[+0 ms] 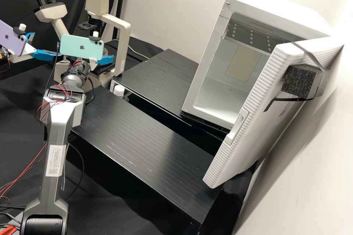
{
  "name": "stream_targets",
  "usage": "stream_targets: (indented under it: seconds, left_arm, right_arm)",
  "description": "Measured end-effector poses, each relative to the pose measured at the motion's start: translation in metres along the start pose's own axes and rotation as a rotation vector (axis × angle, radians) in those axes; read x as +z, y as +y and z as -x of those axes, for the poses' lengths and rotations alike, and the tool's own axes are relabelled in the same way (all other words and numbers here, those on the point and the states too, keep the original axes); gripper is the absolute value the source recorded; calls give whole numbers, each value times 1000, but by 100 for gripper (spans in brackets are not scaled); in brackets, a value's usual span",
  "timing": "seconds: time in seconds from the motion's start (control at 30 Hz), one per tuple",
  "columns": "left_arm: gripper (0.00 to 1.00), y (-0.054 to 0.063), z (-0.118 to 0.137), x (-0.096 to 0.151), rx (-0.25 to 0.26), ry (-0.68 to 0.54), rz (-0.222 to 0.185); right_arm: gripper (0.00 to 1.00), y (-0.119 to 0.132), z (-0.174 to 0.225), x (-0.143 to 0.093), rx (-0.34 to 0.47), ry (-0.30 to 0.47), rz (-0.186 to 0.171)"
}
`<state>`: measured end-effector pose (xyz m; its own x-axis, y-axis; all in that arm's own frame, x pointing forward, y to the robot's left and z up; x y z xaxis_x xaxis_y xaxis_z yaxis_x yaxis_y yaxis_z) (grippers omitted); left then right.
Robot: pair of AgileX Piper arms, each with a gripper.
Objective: Move the petri dish to the bench.
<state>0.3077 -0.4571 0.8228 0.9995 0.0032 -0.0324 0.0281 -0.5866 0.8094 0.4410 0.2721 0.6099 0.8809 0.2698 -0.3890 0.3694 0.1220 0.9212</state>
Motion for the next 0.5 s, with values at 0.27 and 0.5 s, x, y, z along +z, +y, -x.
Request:
stream_targets:
  seconds: [0.27, 0.5]
  left_arm:
    - [100, 0, 0, 0, 0, 0, 0]
    - [100, 0, 0, 0, 0, 0, 0]
  right_arm:
    - [0, -5, -7, 5, 6, -19, -14]
    - [0, -7, -8, 7, 1, -22, -11]
